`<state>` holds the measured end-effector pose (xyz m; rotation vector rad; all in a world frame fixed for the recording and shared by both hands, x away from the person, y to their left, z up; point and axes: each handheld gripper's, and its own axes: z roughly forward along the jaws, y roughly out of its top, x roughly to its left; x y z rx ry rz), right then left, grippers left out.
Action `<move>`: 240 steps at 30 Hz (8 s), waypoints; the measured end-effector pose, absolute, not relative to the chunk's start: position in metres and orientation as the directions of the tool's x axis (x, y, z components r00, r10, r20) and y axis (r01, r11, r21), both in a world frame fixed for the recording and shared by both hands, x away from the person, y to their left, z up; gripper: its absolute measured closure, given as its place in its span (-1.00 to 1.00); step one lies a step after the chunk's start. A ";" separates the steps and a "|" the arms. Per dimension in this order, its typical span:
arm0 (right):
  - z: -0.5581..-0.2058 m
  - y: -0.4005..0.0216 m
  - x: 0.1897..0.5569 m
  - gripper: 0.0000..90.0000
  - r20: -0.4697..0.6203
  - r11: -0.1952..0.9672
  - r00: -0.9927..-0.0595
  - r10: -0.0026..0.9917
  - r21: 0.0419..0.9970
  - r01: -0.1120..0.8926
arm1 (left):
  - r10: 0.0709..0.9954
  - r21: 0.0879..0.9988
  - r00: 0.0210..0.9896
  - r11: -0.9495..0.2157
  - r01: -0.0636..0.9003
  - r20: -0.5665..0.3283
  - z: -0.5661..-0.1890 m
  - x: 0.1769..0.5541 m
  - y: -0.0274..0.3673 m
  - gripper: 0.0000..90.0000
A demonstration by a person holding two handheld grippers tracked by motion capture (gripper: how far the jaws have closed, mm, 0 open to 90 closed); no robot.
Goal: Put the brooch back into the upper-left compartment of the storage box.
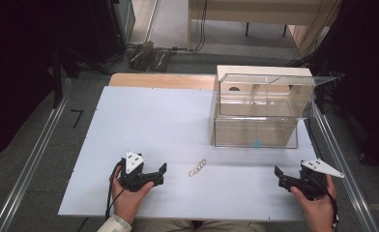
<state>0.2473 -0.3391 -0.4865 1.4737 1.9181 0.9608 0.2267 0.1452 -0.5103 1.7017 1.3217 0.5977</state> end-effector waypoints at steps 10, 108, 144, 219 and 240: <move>-0.486 -0.339 0.247 -0.97 0.015 0.148 -0.263 0.965 0.795 0.588 | 0.926 0.851 0.353 -0.074 0.521 -0.136 -0.513 0.229 0.127 -0.92; -0.487 -0.340 0.249 -0.96 0.013 0.149 -0.259 0.966 0.789 0.596 | 0.802 0.771 0.598 -0.385 0.507 0.007 -0.517 0.248 0.030 0.62; -0.487 -0.341 0.249 -0.95 0.023 0.142 -0.259 0.966 0.789 0.597 | 0.779 0.810 0.612 -0.271 0.521 -0.133 -0.504 0.251 0.045 0.79; -0.487 -0.341 0.249 -0.95 0.022 0.139 -0.254 0.967 0.788 0.599 | 0.745 0.913 0.643 -0.118 0.391 -0.179 -0.425 0.245 0.057 0.79; -0.487 -0.341 0.249 -0.95 0.025 0.139 -0.256 0.966 0.788 0.600 | 0.728 0.925 0.660 -0.097 0.367 -0.186 -0.414 0.253 0.043 0.79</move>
